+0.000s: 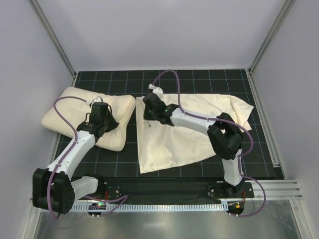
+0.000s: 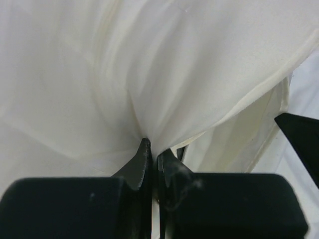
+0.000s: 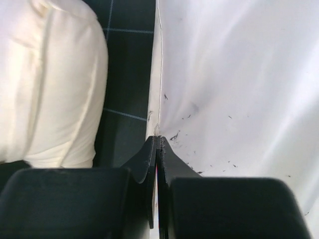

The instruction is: Put the pillow into the pillowcase

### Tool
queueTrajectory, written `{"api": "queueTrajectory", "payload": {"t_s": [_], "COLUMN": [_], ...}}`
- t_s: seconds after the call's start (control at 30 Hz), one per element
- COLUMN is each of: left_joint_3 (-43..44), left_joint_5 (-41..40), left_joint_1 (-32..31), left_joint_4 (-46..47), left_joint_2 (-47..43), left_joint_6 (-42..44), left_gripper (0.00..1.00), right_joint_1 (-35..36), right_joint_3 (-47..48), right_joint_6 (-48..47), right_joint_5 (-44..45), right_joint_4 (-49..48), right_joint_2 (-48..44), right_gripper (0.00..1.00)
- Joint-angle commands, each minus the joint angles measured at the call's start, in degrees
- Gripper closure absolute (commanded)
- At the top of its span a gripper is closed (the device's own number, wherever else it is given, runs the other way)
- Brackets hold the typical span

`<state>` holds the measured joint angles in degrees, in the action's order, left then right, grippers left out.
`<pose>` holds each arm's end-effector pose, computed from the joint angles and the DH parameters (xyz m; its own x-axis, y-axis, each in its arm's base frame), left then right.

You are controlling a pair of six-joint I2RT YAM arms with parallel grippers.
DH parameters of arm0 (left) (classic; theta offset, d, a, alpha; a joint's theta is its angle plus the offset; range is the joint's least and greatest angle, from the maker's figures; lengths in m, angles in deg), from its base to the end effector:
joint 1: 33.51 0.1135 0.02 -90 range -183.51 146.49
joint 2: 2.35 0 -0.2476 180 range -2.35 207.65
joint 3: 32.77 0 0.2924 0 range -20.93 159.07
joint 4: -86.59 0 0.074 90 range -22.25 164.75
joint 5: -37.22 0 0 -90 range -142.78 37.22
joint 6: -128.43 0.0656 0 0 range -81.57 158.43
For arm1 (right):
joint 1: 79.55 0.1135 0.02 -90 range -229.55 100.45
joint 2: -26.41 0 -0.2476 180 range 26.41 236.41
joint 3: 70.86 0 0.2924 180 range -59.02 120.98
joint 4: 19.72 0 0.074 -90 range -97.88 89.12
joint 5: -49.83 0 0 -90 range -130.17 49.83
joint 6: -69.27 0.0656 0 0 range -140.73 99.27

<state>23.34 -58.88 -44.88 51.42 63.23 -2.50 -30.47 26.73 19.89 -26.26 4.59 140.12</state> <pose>0.3005 -0.0533 0.1930 -0.6003 -0.5438 -0.5865 -0.3592 0.8385 -0.4097 0.3429 0.3715 0.1697 -0.7219 0.1320 -0.6793 -0.1892 0.9066 0.3772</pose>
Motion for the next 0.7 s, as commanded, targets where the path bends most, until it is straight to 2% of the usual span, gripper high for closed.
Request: {"api": "queueTrajectory", "payload": {"t_s": [0.0, 0.27, 0.43, 0.67], "left_joint_3": [2.75, 4.33, 4.25, 5.21], "left_joint_5": [-2.68, -8.30, -11.90, -12.61], "left_joint_1": [-2.24, -11.55, -13.85, -16.30], "left_joint_4": [2.51, 0.05, -1.80, -4.08], "left_joint_2": [1.21, 4.72, 5.52, 7.54], "left_joint_6": [1.90, 1.20, 1.11, 3.04], "left_gripper": [1.00, 1.00, 1.00, 1.00], "right_joint_1": [-0.91, -3.02, -4.43, -5.75], "right_joint_3": [-2.96, -5.34, -4.99, -2.70], "right_joint_6": [-0.02, -1.60, -1.86, -2.56], "right_joint_5": [-2.57, -6.53, -7.75, -9.51], "right_joint_4": [-5.35, -7.64, -7.46, -6.58], "right_joint_2": [-3.32, -5.86, -6.66, -6.66], "right_gripper": [0.96, 0.96, 0.96, 0.96]}}
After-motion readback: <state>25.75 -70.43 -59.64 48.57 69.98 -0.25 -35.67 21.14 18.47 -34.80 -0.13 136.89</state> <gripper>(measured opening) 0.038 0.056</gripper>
